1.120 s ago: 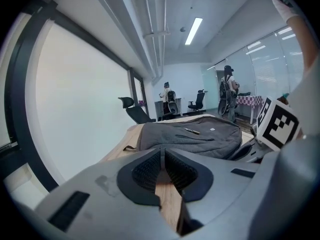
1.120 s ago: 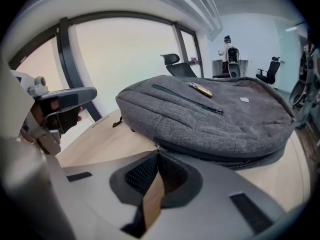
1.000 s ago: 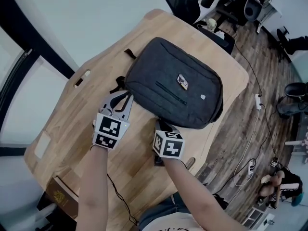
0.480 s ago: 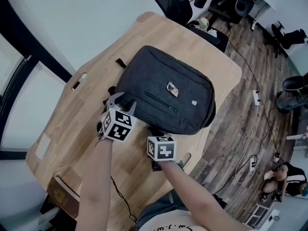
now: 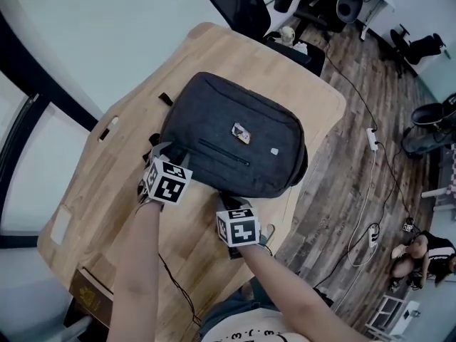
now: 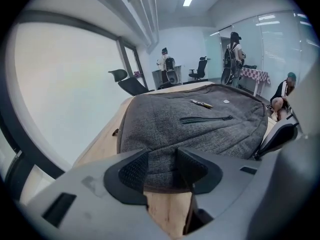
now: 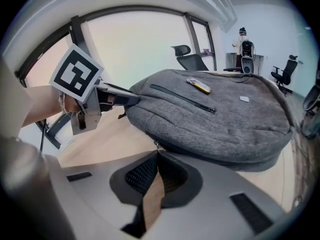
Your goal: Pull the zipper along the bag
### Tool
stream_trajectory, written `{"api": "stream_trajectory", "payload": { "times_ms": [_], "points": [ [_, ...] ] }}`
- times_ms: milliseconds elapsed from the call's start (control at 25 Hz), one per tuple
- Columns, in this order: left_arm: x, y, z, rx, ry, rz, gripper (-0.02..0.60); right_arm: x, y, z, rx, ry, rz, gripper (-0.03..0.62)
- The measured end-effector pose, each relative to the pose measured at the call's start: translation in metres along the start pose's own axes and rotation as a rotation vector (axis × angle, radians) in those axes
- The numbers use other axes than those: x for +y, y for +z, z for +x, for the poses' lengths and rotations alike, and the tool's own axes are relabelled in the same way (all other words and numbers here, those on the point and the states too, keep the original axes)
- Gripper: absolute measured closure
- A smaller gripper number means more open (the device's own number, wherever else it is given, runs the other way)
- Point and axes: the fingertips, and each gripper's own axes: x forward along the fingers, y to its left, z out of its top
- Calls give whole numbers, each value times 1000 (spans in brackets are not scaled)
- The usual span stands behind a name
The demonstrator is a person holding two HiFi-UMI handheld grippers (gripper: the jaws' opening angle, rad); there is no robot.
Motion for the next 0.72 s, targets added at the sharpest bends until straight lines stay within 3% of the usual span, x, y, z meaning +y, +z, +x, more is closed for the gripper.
{"api": "stream_trajectory", "payload": {
  "times_ms": [440,720],
  "points": [
    [2,2,1,-5,28,-7,403,-38,-12,-39,1,-35,-53,536],
    [1,1,2,0,21,-12,403,-71,-22,-60,11,-79,-155,534]
  ]
}}
